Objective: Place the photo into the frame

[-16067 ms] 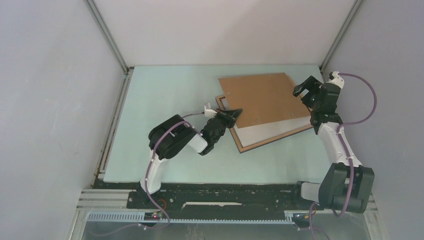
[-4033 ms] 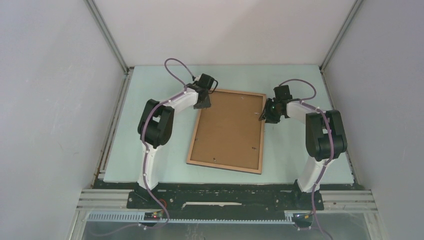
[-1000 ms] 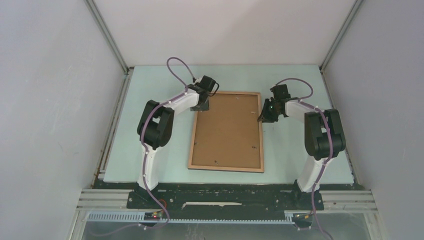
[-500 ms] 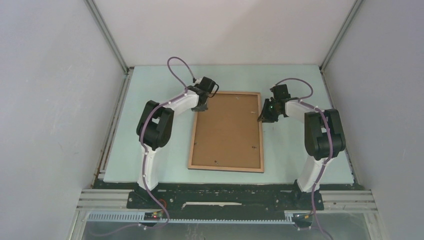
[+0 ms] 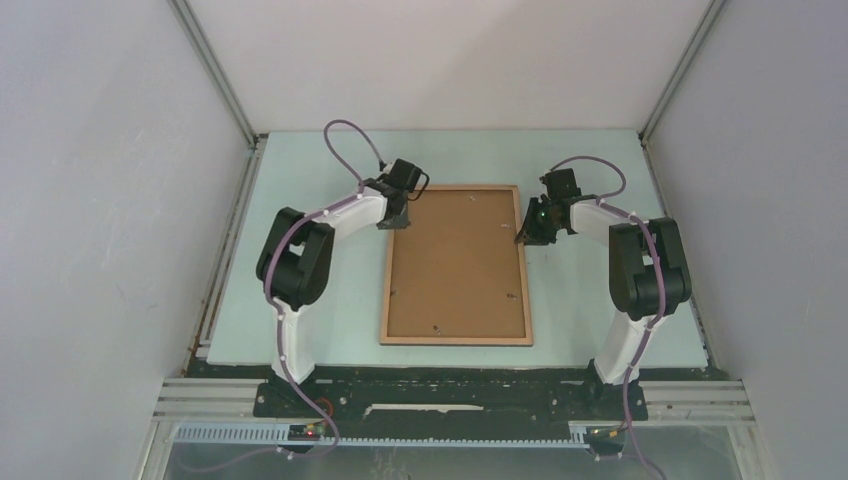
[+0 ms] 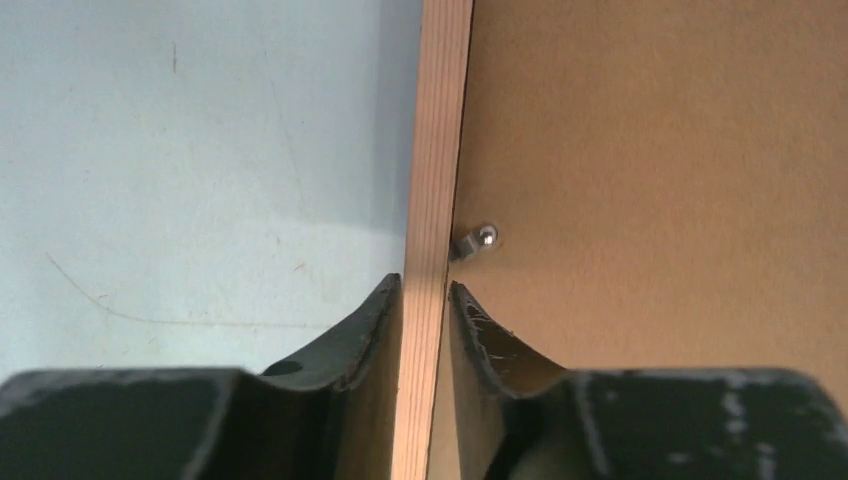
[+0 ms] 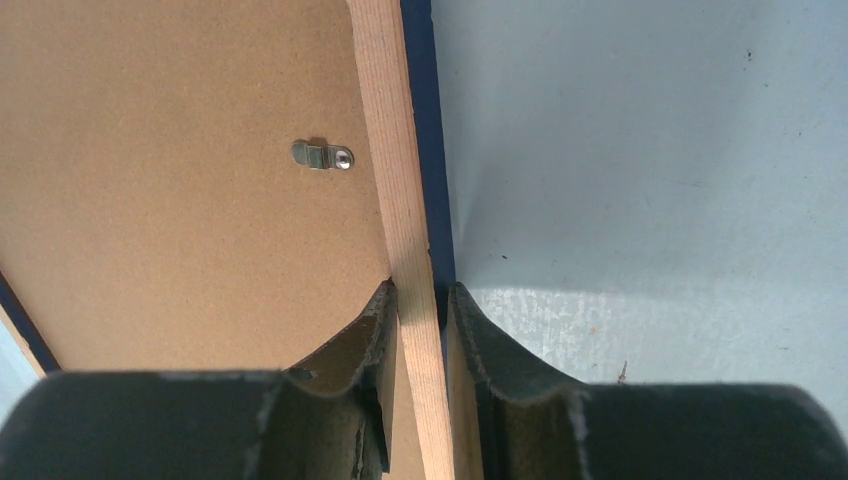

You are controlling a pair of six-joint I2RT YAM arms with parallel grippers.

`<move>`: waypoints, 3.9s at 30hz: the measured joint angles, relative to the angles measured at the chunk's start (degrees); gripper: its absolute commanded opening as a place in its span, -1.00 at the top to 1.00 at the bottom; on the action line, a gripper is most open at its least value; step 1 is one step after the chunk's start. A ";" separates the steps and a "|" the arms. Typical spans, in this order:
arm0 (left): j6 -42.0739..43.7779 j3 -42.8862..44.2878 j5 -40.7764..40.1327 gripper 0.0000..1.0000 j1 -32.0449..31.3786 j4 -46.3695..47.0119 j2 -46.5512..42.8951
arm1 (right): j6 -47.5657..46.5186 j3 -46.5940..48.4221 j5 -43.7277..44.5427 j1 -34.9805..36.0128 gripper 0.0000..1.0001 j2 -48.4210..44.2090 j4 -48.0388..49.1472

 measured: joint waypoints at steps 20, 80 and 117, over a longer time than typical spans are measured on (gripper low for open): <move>-5.64 -22.32 17.27 -0.09 3.17 4.37 -15.76 | -0.02 0.00 0.00 0.02 0.41 0.00 0.00; -23.43 -65.40 21.81 -0.49 -2.80 11.80 -69.24 | -9.09 33.66 5.09 1.90 -0.48 14.75 -15.02; -7.43 -24.28 12.15 -0.61 5.11 6.60 -23.93 | -12.13 24.61 3.26 -5.73 0.47 13.79 -13.46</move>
